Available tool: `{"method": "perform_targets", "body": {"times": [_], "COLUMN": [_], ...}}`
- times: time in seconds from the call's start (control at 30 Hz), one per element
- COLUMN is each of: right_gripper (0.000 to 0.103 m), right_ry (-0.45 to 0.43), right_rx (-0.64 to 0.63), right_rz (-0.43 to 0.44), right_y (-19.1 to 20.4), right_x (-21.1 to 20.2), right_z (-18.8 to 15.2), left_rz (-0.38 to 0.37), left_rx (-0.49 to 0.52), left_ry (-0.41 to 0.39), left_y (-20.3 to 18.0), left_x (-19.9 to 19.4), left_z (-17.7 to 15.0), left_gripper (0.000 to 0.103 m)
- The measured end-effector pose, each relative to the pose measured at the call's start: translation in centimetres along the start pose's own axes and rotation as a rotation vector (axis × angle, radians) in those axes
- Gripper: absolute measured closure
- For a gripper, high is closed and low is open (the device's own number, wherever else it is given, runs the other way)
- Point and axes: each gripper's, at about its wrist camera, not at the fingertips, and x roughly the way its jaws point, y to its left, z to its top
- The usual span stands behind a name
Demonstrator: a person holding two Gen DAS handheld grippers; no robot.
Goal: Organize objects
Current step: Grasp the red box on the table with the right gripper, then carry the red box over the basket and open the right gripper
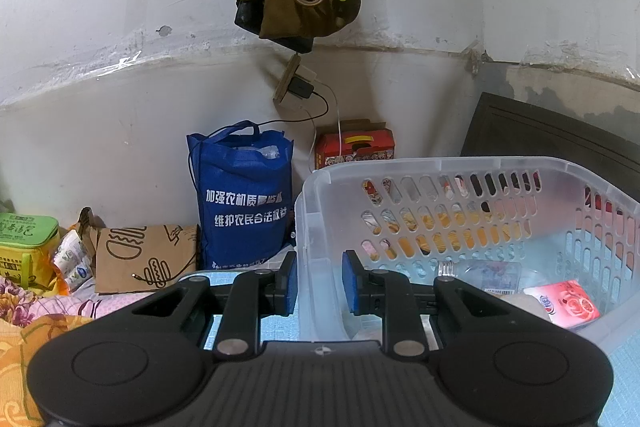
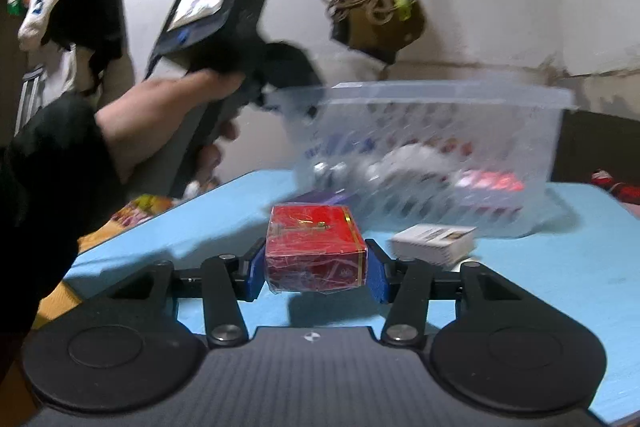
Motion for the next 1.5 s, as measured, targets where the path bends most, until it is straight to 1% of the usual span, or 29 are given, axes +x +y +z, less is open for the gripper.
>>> {"method": "perform_targets", "body": {"times": [0.2, 0.3, 0.57, 0.77, 0.87, 1.03, 1.27, 1.3, 1.4, 1.5], "right_gripper": [0.05, 0.05, 0.05, 0.05, 0.05, 0.05, 0.05, 0.05, 0.05, 0.05], "right_ry": [-0.008, 0.002, -0.036, -0.074, -0.102, -0.113, -0.131, -0.13, -0.091, -0.054], "right_rx": [0.045, 0.086, 0.089, 0.087, 0.088, 0.126, 0.097, 0.098, 0.095, 0.086], "right_rz": [-0.061, -0.067, -0.121, -0.146, -0.142, -0.076, -0.071, -0.061, -0.032, -0.035], "right_y": [-2.6, -4.3, -5.8, -7.0, -7.8, -9.2, -9.9, -10.2, -11.0, -11.5], "right_x": [-0.9, -1.5, -3.2, -4.1, -4.8, -5.2, -3.7, -3.2, -1.5, 0.0], "right_z": [1.1, 1.4, 2.0, 3.7, 5.1, 7.9, 11.8, 12.5, 14.1, 15.5], "left_rz": [-0.003, -0.003, -0.003, -0.004, -0.003, -0.003, -0.007, -0.009, -0.018, -0.021], "left_rx": [-0.002, -0.002, -0.002, -0.002, -0.002, -0.003, -0.006, -0.007, -0.013, -0.013], "left_ry": [0.0, 0.0, 0.0, 0.001, 0.0, 0.0, 0.003, 0.003, 0.006, 0.005], "left_y": [0.0, 0.0, 0.0, -0.1, 0.0, 0.0, -0.1, 0.0, 0.0, 0.0], "left_x": [0.0, 0.0, 0.0, 0.0, 0.0, 0.0, 0.1, 0.1, 0.3, 0.3], "left_z": [0.1, 0.1, 0.1, 0.1, 0.1, 0.1, 0.1, 0.1, 0.1, 0.0], "left_gripper": [0.076, 0.076, 0.076, 0.075, 0.075, 0.075, 0.075, 0.075, 0.075, 0.075]}}
